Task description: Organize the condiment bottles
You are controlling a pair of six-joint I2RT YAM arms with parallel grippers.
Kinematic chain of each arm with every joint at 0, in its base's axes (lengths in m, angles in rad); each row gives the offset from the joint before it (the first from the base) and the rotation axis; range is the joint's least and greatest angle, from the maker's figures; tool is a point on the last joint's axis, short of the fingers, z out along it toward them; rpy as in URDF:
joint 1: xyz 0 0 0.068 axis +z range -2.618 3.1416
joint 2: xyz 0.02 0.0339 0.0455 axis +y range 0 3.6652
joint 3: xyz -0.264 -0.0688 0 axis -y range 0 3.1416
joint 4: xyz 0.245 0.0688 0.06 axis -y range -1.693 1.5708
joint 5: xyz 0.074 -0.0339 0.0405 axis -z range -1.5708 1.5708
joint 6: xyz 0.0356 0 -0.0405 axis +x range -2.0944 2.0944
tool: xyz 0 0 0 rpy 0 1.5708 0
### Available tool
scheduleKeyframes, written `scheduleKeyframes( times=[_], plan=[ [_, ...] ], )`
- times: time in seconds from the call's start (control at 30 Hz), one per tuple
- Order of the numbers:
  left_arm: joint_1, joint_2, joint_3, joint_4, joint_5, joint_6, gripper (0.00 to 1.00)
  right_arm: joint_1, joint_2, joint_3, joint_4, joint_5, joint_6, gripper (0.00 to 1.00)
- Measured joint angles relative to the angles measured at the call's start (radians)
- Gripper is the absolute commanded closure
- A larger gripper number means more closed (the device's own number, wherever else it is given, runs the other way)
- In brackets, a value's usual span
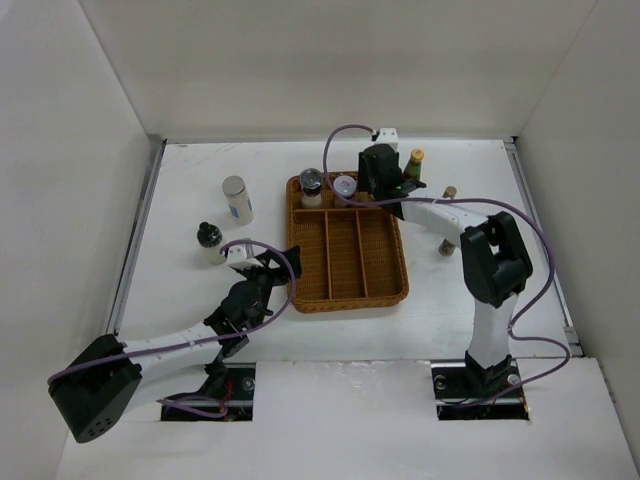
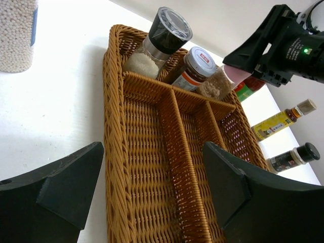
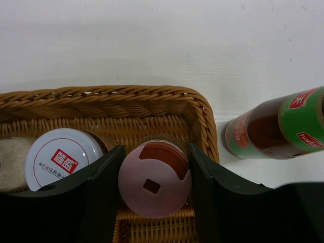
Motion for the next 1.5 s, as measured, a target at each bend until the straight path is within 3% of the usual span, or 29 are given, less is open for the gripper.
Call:
scheduleKeyframes(
  times=[0.13,0.27,0.5,0.7,0.87,1.1,1.37,1.5],
  plan=[
    [0.000,0.001,0.000,0.000,0.005,-0.002,0.21,0.000,0.000,-0.009,0.011,-0.004,0.014,0.28],
    [0.000,0.002,0.000,0.000,0.012,-0.005,0.21,0.000,-0.012,-0.040,0.014,-0.010,0.018,0.23],
    [0.005,-0.001,0.000,0.000,0.016,-0.008,0.21,-0.015,-0.179,-0.059,0.009,-0.016,0.010,0.25],
    [0.005,-0.001,0.000,0.000,0.027,-0.008,0.21,-0.129,-0.332,-0.059,0.063,0.016,-0.003,0.22],
    [0.010,-0.001,0.000,0.000,0.029,-0.009,0.21,-0.199,-0.270,-0.045,0.040,0.036,-0.049,0.24],
    [0.014,0.001,0.000,0.000,0.031,-0.011,0.21,-0.203,-0.157,-0.005,-0.024,0.027,-0.091,0.29],
    [0.018,0.013,0.000,0.000,0.031,-0.012,0.21,-0.203,-0.114,0.042,-0.034,0.017,-0.108,0.46],
    [0.018,0.023,0.000,0.002,0.032,-0.015,0.21,-0.203,-0.093,0.060,-0.035,0.016,-0.108,0.43]
  ],
)
